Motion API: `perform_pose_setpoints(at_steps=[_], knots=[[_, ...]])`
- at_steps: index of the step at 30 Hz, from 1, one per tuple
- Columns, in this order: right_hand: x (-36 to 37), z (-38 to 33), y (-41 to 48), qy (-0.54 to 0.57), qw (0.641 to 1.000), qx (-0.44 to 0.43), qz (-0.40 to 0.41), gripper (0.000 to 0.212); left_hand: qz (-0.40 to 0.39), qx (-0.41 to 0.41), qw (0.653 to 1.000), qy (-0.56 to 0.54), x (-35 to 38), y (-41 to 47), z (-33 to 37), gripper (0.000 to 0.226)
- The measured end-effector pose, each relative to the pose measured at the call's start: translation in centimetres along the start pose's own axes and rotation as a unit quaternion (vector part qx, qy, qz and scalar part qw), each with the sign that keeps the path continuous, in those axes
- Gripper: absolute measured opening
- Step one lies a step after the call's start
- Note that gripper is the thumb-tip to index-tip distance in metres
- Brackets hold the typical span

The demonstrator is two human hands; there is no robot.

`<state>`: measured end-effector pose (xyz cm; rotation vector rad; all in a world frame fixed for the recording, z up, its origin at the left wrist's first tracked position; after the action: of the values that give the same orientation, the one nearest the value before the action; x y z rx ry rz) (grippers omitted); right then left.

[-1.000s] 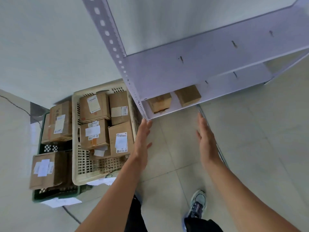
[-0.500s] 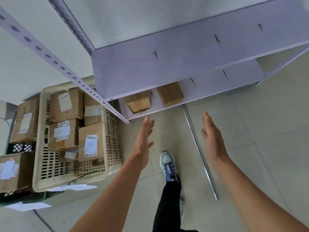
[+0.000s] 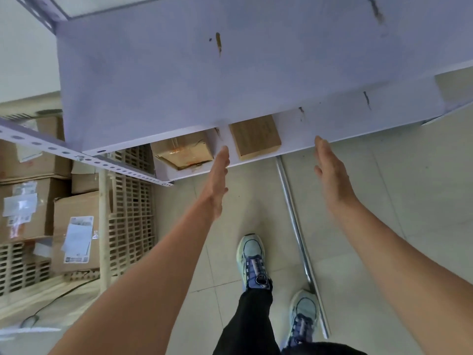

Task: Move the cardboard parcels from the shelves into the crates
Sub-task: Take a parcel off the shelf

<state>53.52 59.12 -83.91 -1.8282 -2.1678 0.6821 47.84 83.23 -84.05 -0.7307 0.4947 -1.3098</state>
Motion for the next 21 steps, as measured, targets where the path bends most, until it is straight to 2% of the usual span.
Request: perform_pose_setpoints(at_steps=[7,11,14,19,21], knots=[[1.6,3.8,10.6,-0.015,1.0,-0.006,-0.017,0.087,0.02,0.015,0.999,-0.024,0.0,10.8,-0.9,0.075],[2.6,6.8,17.0,-0.054,0.998,-0.021,-0.028,0.071,0.021,0.03,0.999,-0.023,-0.2,16.6,-2.1,0.075],[3.4,8.2,21.7,-0.065,0.997,-0.017,-0.027,0.07,0.029,0.037,0.999,-0.011,-0.2,20.5,-2.7,0.075],[4.8,9.0,27.6,-0.006,0.998,0.038,-0.048,0.073,0.046,0.055,0.997,0.022,-0.3,25.7,-3.0,0.078],[5.3,9.1,28.6,-0.001,0.997,0.044,-0.06,0.064,0.051,0.064,0.996,0.02,-0.5,27.2,-2.9,0.076]])
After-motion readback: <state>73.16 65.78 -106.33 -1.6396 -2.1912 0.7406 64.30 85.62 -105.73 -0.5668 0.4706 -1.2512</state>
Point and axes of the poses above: each hand's wrist, its own y-axis towards the middle knuckle, its own x-axis out of the palm, z = x × y, the point moved 4 cm from there along y, towards the middle knuckle, and after that the axes turned 5 degrees about -z, right-handed, at the moved point
